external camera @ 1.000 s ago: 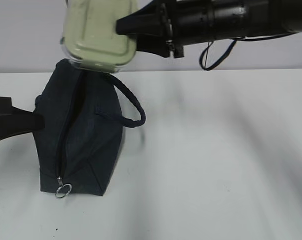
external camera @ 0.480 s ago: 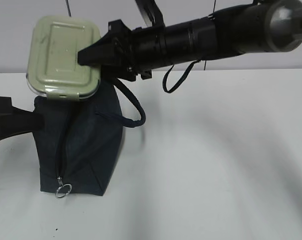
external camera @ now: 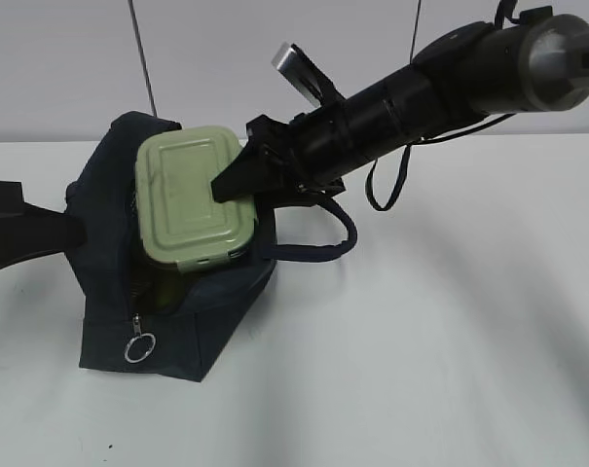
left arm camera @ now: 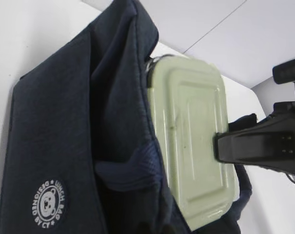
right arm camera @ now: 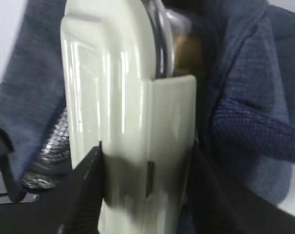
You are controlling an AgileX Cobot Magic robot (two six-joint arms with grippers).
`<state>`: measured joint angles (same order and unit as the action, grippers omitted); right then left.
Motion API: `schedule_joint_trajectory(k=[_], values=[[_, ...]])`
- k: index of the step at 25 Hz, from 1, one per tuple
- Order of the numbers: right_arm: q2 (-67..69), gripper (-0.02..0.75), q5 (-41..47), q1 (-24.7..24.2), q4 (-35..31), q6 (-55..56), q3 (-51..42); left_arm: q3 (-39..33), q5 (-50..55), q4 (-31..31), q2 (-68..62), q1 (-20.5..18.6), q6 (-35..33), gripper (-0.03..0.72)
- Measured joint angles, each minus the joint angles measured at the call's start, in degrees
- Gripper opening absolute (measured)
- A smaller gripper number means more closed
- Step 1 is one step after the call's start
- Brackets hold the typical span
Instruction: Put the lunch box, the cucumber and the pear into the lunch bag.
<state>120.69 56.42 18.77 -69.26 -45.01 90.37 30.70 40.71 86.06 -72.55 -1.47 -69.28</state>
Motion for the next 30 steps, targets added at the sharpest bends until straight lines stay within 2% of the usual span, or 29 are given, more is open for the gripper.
schedule_joint_trajectory(k=[6,10,12,17,20,25,30], values=[[0.4,0.391,-3.9,2.6,2.6,1.3,0.0,0.0,-0.5,1.0,0.0,0.0,0.0,-0.015],[0.5,0.475,-6.8,4.6,2.5,1.3,0.2,0.0,-0.8,1.4,0.0,0.0,0.0,-0.015],[0.5,0.509,-6.9,4.8,2.1,0.8,1.0,0.0,-0.9,1.5,0.0,0.0,0.0,-0.015],[0.5,0.525,-3.9,4.4,4.1,0.6,6.3,0.0,-0.9,1.6,0.0,0.0,0.0,-0.015],[0.5,0.526,0.1,3.4,9.6,4.8,11.4,0.0,-0.9,1.6,0.0,0.0,0.0,-0.015],[0.5,0.526,6.8,2.2,26.7,18.7,18.7,0.0,-0.9,1.7,0.0,0.0,0.0,-0.015],[0.7,0.526,10.0,2.2,31.1,21.8,19.4,0.0,-0.9,1.8,0.0,0.0,0.0,-0.015]])
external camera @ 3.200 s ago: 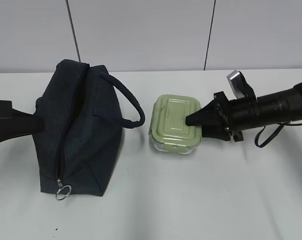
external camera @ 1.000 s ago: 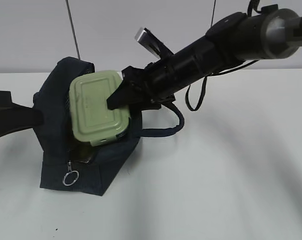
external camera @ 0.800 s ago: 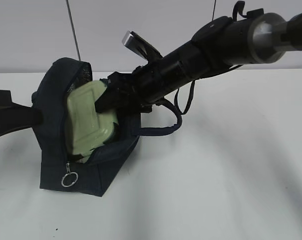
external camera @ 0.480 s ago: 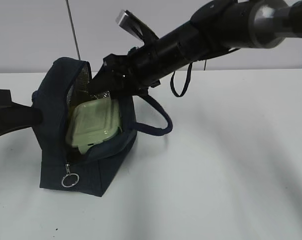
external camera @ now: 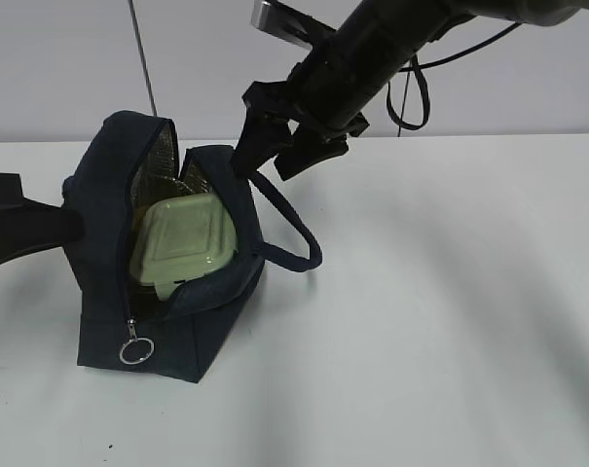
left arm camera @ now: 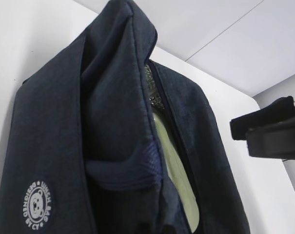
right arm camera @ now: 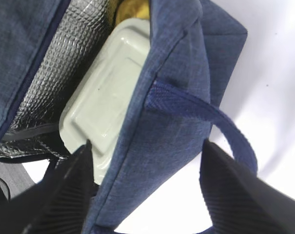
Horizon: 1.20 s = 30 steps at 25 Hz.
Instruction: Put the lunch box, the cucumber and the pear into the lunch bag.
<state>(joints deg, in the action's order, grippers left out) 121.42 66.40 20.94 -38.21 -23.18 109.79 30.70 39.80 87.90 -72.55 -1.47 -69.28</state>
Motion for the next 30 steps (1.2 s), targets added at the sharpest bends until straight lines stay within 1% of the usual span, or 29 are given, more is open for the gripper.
schedule_joint_trajectory(k=[7,9,11,12,14,16,17,19,23,30], values=[[3.6,0.524,-0.5,1.7,-1.1,0.3,0.0,0.0,0.0,0.7,0.0,0.0,0.0,-0.015],[4.9,0.498,-0.6,1.7,-1.1,0.3,0.0,0.0,0.0,0.8,0.0,0.0,0.0,-0.015],[5.6,0.426,-0.8,1.7,-1.2,0.4,0.0,0.0,0.0,0.9,0.0,0.0,0.0,-0.015],[5.7,0.363,-1.0,1.7,-1.2,0.4,0.0,0.0,0.0,1.0,0.0,0.0,0.0,-0.015],[5.7,0.204,-1.5,1.7,-1.2,0.4,0.0,0.0,-0.1,1.1,0.0,0.0,0.0,-0.015],[5.7,0.073,-2.0,1.7,-0.9,0.5,0.0,0.0,-0.1,1.1,0.0,0.0,0.0,-0.015],[5.7,0.033,-2.0,1.7,-0.7,0.5,0.0,0.0,-0.1,1.2,0.0,0.0,0.0,-0.015],[5.7,0.012,-2.1,1.7,-0.6,0.5,0.0,0.0,-0.1,1.2,0.0,0.0,0.0,-0.015],[5.7,0.008,-0.9,0.9,0.2,0.5,0.0,0.0,0.2,1.5,0.0,0.0,-0.8,-0.015],[2.9,0.008,2.9,-2.5,5.8,0.5,0.0,0.8,3.0,2.4,-0.1,0.2,-2.2,-0.015]])
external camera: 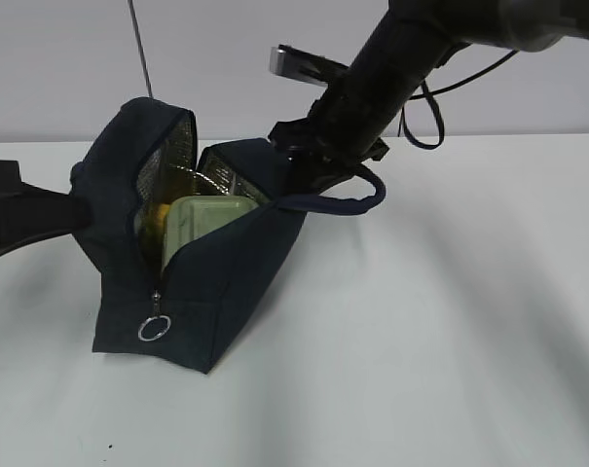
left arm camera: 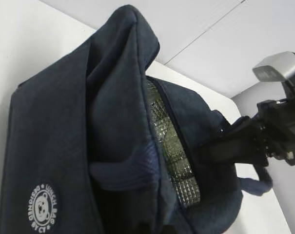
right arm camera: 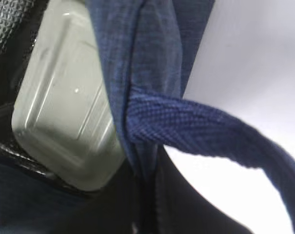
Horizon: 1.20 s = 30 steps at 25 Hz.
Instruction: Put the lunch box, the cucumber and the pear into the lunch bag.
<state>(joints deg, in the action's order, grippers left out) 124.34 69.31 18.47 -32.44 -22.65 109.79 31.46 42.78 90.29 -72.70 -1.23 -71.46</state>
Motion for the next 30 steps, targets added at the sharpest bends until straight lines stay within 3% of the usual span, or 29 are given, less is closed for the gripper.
schedule_joint_trajectory(k=[4,12,16,22,25,30], values=[[-2.9,0.007,1.6,-1.5,4.3,0.2,0.0,2.8,-0.1,0.1,-2.2,4.1,-0.1,-0.015],[-6.3,0.006,2.8,-2.2,20.2,5.2,0.0,10.5,-5.8,3.5,-11.4,20.0,-0.2,-0.015],[-6.4,0.006,3.0,-2.5,22.8,6.4,0.0,12.9,-6.2,6.5,-15.3,22.9,-0.2,-0.015],[-6.5,0.027,3.0,-2.5,22.9,8.1,0.0,13.0,-6.2,9.2,-16.8,23.1,-0.2,-0.015],[-6.5,0.140,2.5,-2.7,21.3,8.2,0.0,13.0,-6.5,9.6,-16.9,23.1,-0.2,-0.015],[-6.6,0.496,2.1,-2.7,18.5,8.1,0.0,13.0,-6.7,9.9,-16.9,23.1,-0.2,-0.015]])
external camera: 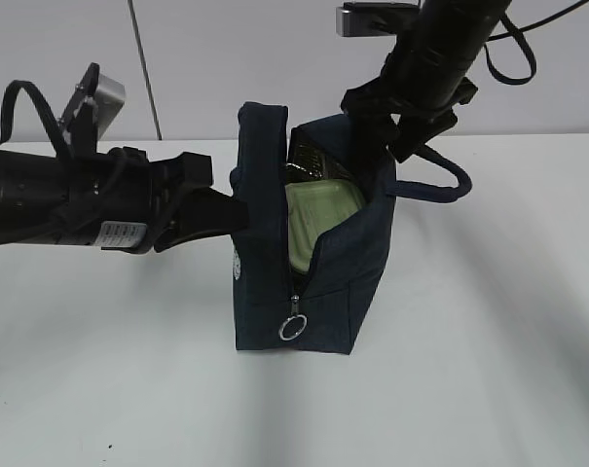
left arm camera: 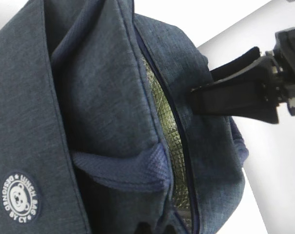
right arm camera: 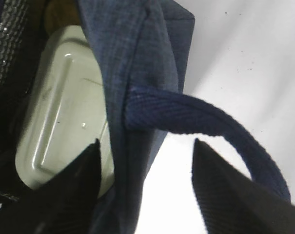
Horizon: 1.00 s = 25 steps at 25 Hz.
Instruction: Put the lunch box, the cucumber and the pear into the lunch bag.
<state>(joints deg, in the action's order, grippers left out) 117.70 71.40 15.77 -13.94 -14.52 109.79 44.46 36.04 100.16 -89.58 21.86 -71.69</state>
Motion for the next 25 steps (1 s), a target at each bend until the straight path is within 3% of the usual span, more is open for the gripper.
schedule_joint_trajectory(k=[3,8,17,25], values=[[-0.1,0.578,-0.1,0.0,-2.3,-0.8,0.0,0.0,0.0,0.0,0.0,0.0,0.0,-0.015],[-0.3,0.536,-0.1,0.0,-5.7,-3.3,0.0,0.0,0.0,0.0,0.0,0.0,0.0,-0.015],[-10.7,0.494,-0.1,0.0,-4.3,-4.3,-1.0,0.0,0.0,0.0,-0.1,0.0,0.0,-0.015],[-26.1,0.492,-0.8,0.0,-5.7,-6.1,-18.4,0.0,0.0,0.0,-0.1,0.0,0.0,-0.015]])
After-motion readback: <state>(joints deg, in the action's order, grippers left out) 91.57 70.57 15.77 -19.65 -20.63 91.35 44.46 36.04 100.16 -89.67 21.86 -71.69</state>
